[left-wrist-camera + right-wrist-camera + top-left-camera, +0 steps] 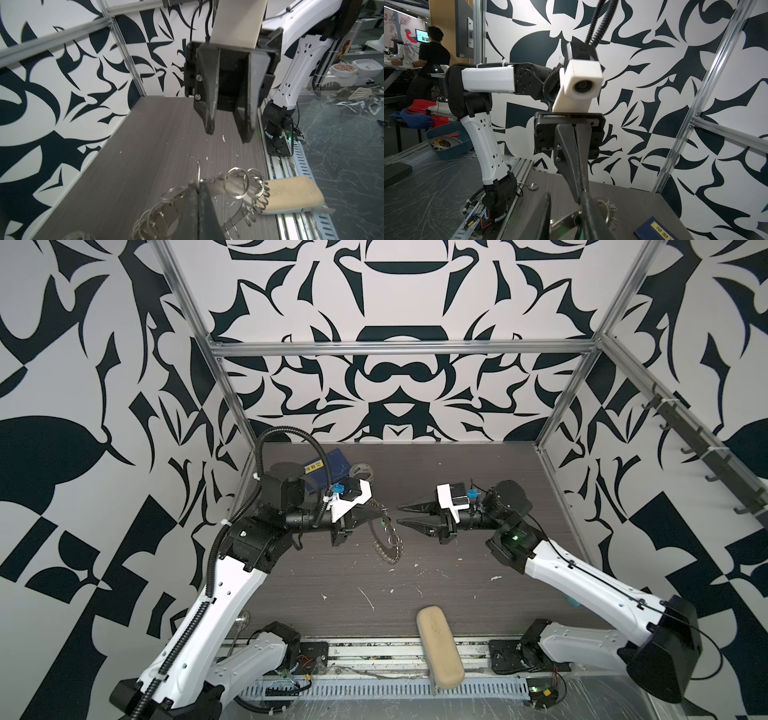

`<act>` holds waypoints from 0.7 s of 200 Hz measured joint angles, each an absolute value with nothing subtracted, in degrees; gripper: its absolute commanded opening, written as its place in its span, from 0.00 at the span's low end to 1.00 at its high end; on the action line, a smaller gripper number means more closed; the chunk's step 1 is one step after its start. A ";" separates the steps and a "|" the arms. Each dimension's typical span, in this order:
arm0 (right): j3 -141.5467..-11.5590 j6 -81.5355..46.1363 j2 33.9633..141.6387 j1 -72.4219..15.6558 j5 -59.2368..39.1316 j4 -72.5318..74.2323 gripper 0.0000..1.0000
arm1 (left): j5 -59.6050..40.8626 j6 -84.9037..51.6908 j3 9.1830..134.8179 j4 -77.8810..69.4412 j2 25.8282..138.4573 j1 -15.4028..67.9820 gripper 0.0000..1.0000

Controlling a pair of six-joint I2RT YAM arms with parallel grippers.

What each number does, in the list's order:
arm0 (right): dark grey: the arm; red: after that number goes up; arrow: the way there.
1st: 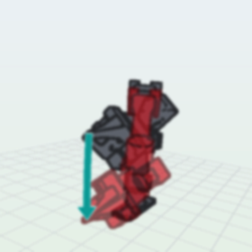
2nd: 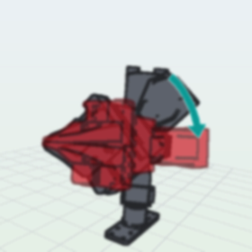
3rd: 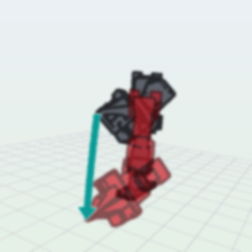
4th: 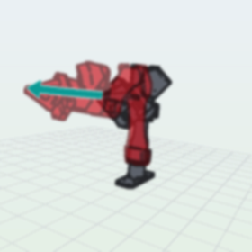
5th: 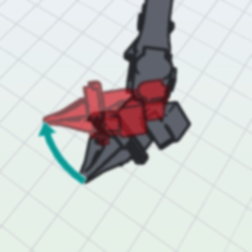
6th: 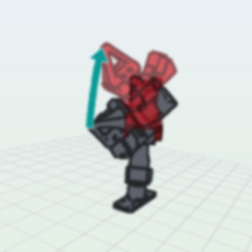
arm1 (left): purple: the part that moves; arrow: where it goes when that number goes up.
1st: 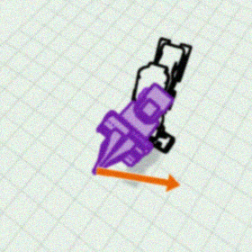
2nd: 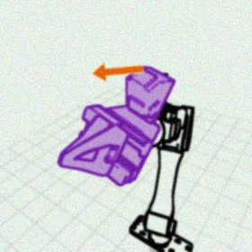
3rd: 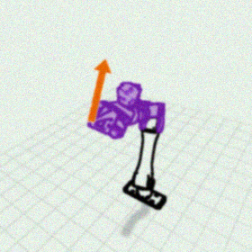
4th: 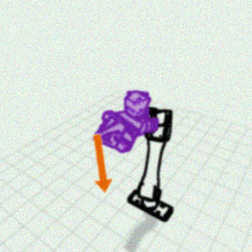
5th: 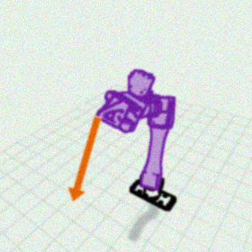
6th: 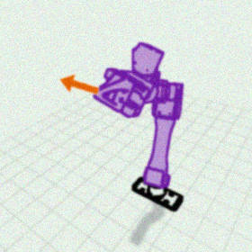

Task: Remove the keys from the keyring

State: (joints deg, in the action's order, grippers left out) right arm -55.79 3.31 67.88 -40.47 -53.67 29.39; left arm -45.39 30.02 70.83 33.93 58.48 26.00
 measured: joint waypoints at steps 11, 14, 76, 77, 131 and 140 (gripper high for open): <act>-57.23 4.78 68.40 -40.47 -54.22 25.98 0.29 | -44.93 31.42 71.85 36.47 59.68 26.00 0.00; -57.56 5.06 68.60 -40.47 -54.35 25.28 0.28 | -44.82 31.70 72.07 37.01 59.96 26.00 0.00; -60.86 7.55 74.04 -40.47 -56.14 17.74 0.24 | -43.83 35.81 74.32 44.77 61.36 26.00 0.00; -60.86 7.55 74.08 -40.47 -56.16 17.69 0.24 | -43.83 35.88 74.35 44.88 61.36 26.00 0.00; -61.56 8.16 75.77 -40.47 -56.60 16.01 0.17 | -43.88 36.62 74.37 46.72 61.43 26.00 0.00; -61.89 8.47 75.94 -40.47 -56.82 15.88 0.13 | -43.88 36.73 74.37 46.83 61.47 26.00 0.00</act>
State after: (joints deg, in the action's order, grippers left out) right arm -61.89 8.47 75.94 -40.47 -56.82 15.88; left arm -43.88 36.73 74.37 46.83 61.47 26.00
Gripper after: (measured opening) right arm 0.165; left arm 0.042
